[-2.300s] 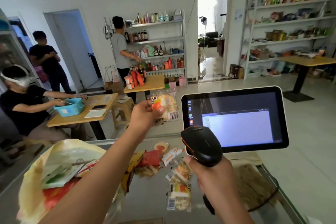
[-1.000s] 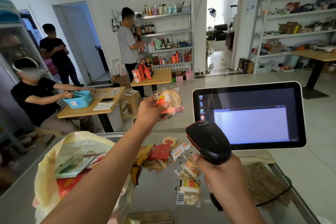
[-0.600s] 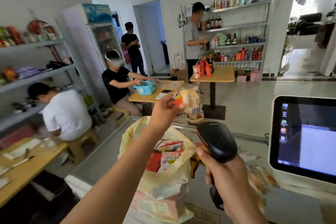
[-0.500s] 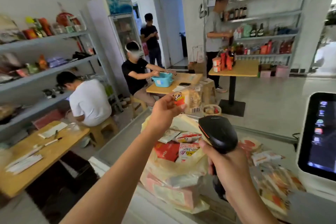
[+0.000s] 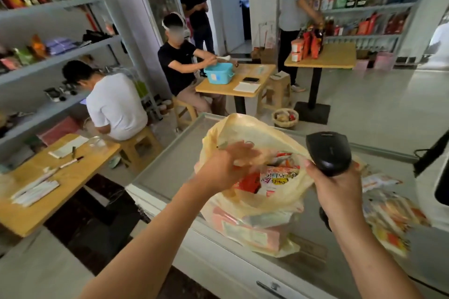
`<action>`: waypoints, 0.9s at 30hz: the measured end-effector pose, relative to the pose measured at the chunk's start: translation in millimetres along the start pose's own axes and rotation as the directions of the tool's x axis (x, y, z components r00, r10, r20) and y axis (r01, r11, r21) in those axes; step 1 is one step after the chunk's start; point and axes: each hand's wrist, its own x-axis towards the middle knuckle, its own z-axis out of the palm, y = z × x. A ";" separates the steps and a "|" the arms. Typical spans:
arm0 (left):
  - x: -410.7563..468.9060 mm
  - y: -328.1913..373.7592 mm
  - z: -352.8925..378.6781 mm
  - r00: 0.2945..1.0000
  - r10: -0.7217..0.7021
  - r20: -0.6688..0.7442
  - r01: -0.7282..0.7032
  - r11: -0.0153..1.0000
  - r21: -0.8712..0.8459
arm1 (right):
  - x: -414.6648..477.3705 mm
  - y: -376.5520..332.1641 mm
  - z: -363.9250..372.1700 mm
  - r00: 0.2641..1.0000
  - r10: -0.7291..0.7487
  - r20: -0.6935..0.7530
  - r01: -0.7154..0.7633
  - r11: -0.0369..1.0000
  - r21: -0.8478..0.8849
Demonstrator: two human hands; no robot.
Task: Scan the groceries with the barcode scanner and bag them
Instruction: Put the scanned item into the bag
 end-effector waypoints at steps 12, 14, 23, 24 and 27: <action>35.9 22.7 -3.9 0.965 0.244 0.095 -0.249 0.967 0.049 | -5.3 7.0 11.8 0.989 0.138 -0.056 -0.142 0.987 -0.078; 41.2 40.9 -0.4 0.942 0.322 0.098 -0.317 0.946 -0.062 | -8.5 -2.5 6.7 0.991 0.103 -0.088 -0.109 0.991 -0.073; 47.2 120.7 44.7 0.811 0.568 0.144 -0.498 0.797 -0.341 | -43.9 -32.4 -67.6 0.926 0.078 -0.369 -0.089 0.996 -0.013; 47.1 128.9 52.2 0.800 0.582 0.145 -0.507 0.786 -0.354 | -48.7 -30.9 -77.6 0.913 0.095 -0.397 -0.114 0.993 -0.026; 47.6 152.0 77.9 0.775 0.606 0.180 -0.513 0.769 -0.380 | -58.5 -22.2 -103.5 0.891 0.149 -0.429 -0.159 0.987 0.013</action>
